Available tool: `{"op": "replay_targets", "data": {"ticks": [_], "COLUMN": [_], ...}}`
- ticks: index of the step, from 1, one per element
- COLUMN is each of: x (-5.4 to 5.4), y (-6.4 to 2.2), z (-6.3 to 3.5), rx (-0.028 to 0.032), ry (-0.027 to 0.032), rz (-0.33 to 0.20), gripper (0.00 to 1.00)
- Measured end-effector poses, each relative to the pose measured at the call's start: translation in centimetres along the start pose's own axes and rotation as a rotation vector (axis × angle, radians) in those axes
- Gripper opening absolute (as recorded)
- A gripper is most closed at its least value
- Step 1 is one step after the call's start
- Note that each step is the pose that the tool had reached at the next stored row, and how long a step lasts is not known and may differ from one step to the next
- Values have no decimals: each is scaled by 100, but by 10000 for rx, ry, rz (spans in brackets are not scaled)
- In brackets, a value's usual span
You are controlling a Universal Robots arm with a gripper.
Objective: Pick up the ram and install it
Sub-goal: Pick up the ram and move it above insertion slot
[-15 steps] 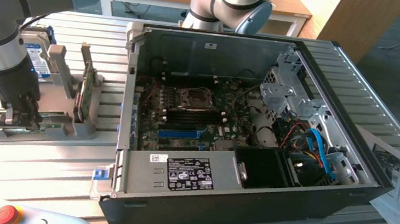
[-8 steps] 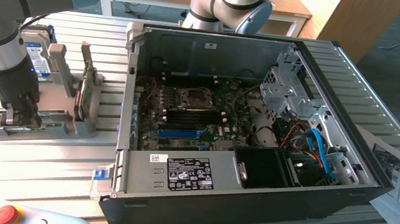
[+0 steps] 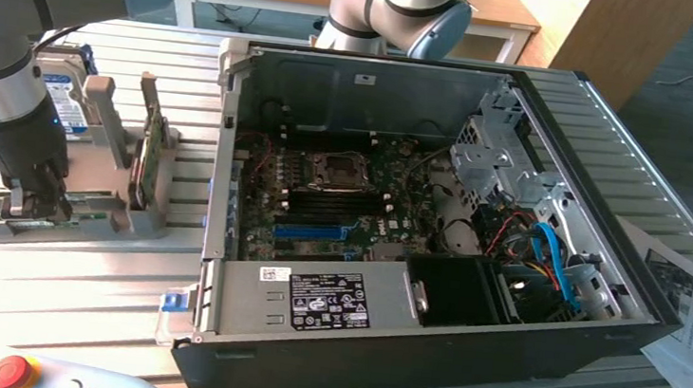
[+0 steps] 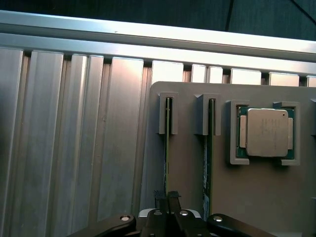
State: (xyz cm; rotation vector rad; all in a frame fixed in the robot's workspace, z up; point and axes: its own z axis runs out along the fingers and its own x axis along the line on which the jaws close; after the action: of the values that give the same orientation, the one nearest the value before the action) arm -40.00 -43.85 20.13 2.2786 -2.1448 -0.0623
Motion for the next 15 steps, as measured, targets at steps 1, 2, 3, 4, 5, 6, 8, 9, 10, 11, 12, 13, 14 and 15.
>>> {"op": "replay_targets", "data": {"ticks": [1, 2, 3, 4, 5, 6, 8, 9, 10, 11, 12, 13, 14, 15], "x": [0, 0, 0, 0, 0, 0, 0, 0, 0, 0, 0, 0, 0, 0], "y": [0, 0, 0, 0, 0, 0, 0, 0, 0, 0, 0, 0, 0, 0], "z": [0, 0, 0, 0, 0, 0, 0, 0, 0, 0, 0, 0, 0, 0], "rx": [0, 0, 0, 0, 0, 1, 2, 2, 3, 3, 5, 5, 7, 7], "ry": [0, 0, 0, 0, 0, -1, -3, -3, -5, -7, -8, -10, -11, -13], "rz": [0, 0, 0, 5, 14, 29, 72, 102, 143, 189, 239, 291, 336, 381], "gripper": [12, 12, 12, 12, 12, 12, 12, 12, 12, 12, 12, 12, 12, 12]}}
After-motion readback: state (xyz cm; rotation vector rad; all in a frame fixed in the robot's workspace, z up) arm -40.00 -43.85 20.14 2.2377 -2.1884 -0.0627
